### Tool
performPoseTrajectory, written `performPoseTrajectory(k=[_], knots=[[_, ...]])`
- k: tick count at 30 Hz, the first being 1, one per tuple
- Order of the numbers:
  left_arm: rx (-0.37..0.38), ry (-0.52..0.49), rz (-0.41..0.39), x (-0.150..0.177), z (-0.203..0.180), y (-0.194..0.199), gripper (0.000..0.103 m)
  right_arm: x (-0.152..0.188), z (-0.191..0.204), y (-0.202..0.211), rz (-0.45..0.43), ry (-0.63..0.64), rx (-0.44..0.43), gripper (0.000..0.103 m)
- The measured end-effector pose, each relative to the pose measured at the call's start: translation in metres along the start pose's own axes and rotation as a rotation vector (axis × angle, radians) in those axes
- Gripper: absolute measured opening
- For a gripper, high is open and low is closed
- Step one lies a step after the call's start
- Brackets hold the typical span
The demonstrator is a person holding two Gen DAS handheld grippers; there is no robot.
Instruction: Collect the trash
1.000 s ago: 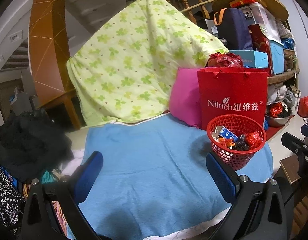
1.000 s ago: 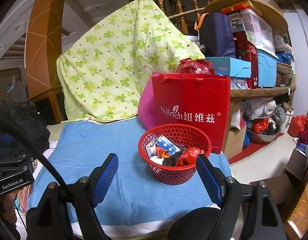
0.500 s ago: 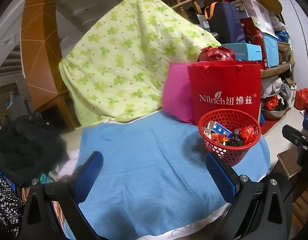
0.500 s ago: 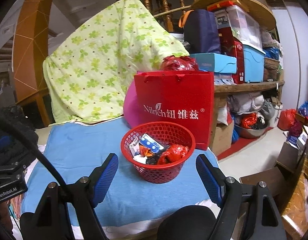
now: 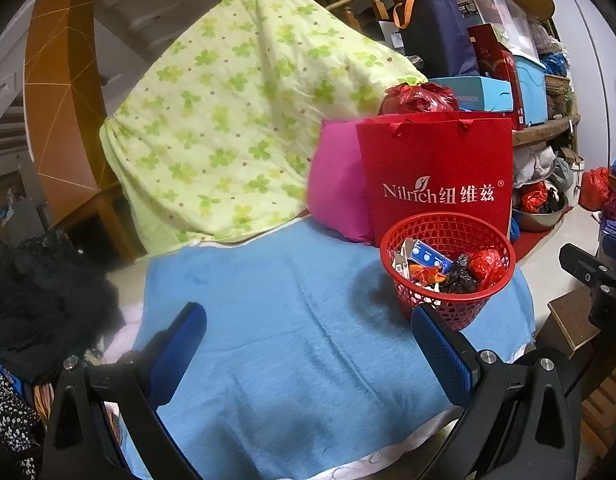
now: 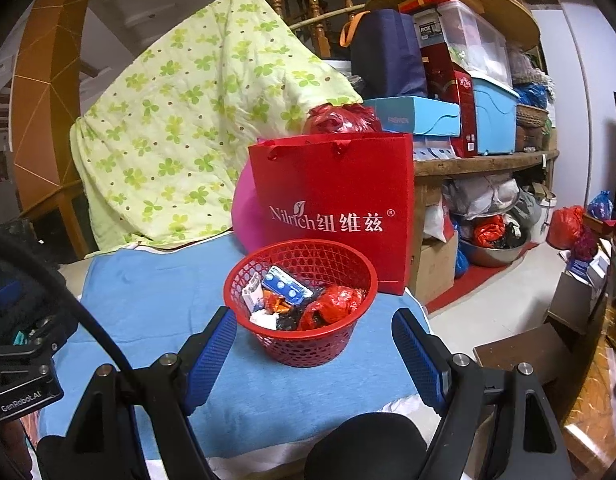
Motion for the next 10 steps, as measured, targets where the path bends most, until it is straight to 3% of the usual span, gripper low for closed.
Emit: performPoseTrajectory(k=[5,7,10], knots=[[0.036,0.003,-0.012,-0.006,-0.003,-0.011,0.102,-0.003,-0.001,-0.013,0.012,-0.005,0.013,0.083],[0.045,0.063,-0.043,-0.014,0.011,-0.014,0.102,-0.007,0.001,-0.018,0.010,-0.001,0.015,0.083],[0.034,0.163,-0.012,-0.016,0.047,-0.036,0.102,-0.019,0.020,-0.023,-0.027,0.045,-0.004,0.083]])
Point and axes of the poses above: each gripper's, at about its wrist camera, not at the fingertips, and y roughly against the way its jaws point, z to its left, x to its underside, the point moved 10 cm from there along -y, roughly the way its jaws point, and after that the axes turned 12 degrees about y, right-handed, at the moved point
